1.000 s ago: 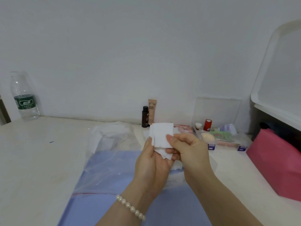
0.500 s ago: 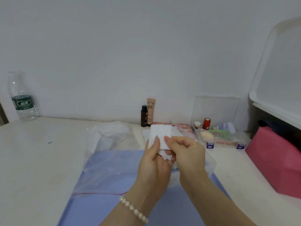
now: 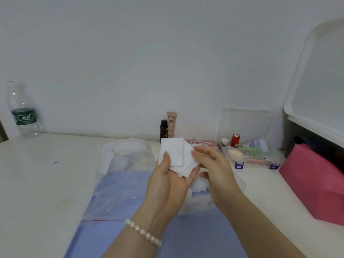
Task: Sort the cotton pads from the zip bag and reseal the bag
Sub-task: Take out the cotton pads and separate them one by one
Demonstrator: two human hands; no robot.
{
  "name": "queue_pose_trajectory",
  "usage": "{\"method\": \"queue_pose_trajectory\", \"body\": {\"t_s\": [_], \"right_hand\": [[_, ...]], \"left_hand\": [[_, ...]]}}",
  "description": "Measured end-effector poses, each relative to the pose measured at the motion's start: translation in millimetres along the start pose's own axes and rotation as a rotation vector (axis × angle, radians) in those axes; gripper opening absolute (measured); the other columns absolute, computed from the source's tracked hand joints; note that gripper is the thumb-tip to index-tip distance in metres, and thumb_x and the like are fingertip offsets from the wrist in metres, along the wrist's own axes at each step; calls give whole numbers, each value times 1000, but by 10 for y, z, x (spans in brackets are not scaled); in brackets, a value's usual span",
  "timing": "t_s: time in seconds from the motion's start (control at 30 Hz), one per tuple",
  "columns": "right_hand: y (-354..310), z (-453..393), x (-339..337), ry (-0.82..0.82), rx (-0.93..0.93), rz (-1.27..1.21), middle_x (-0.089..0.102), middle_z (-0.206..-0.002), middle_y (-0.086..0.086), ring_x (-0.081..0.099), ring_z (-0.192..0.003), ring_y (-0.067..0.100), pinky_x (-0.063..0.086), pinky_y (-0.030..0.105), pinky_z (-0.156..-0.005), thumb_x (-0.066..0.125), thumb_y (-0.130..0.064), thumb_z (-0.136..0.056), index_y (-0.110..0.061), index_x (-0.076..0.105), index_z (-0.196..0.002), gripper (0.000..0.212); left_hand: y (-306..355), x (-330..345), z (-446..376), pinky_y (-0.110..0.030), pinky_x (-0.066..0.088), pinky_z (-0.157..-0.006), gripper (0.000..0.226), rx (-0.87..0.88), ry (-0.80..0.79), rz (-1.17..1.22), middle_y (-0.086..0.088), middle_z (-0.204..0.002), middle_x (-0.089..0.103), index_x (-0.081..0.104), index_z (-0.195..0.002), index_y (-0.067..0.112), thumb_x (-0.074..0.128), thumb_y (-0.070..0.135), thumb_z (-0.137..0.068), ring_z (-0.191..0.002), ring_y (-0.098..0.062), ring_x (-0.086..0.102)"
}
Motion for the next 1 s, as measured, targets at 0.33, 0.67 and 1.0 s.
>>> {"method": "queue_pose_trajectory", "body": {"t_s": [0.33,0.67,1.0], "right_hand": [[47,46,54,95,-336,409,61,-93,3,58,-83,10,47,21,-71,70,-12,-78,-28,58,-77,21],[-154,-90,-139,-101,0,-334,71,-86,12,71,-80,23,59,34,-69,64,2,-73,-3,57,-88,17],[-140,41,3,-171,-48,-6,74,-83,11,71,-75,23,59,32,-60,69,1,-75,0,65,-92,17]], "left_hand": [[-40,12,4,-53,51,-84,46,-42,12,25,-27,-118,62,46,-130,-1,37,29,-97,-110,-39,61],[71,-122,-71,-36,53,-87,33,81,120,-51,-16,-114,67,51,-127,2,38,15,-100,-98,-23,68],[-43,51,30,-34,56,-84,35,54,-54,-203,-24,-114,65,58,-116,-5,37,-12,-88,-103,-31,65]]}}
Point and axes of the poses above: each hand's wrist, its own z-axis away from the middle knuckle, its own x-axis out of the palm, y = z × x, the point moved 3 cm from there along -z, towards the middle knuckle
